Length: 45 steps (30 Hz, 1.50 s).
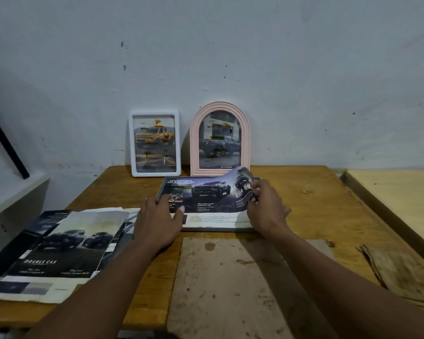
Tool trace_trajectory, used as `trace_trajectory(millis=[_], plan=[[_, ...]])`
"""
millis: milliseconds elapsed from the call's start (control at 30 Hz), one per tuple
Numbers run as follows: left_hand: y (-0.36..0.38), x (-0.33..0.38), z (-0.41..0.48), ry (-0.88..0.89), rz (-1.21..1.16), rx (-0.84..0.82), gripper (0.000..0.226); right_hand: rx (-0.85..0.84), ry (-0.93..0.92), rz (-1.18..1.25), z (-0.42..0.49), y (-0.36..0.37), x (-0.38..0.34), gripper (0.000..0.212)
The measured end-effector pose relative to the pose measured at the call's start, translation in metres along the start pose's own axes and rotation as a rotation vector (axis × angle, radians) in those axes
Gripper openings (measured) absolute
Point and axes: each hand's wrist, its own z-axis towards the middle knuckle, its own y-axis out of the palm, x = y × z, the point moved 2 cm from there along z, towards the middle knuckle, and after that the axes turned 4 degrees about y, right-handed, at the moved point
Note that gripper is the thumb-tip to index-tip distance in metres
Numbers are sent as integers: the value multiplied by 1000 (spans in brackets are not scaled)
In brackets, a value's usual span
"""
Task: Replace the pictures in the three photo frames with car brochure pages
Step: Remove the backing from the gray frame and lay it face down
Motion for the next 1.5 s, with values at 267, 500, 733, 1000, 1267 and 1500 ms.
trace_trajectory(millis=[267,500,733,1000,1267,1500], plan=[[6,26,13,166,-143,39,48,149,-226,50,30,-63,-2,36],[44,127,6,519,-174,-101,51,107,8,-216,72,-160,93,32],[84,214,-11,709,-2,-347,49,112,112,-552,82,-195,149,34],[92,234,-15,722,114,-302,41,-219,42,-577,72,-153,140,30],[82,222,-10,709,-2,-265,35,-267,35,-599,64,-133,127,43],[45,170,6,548,-24,-178,43,-296,-127,-377,54,-101,63,43]])
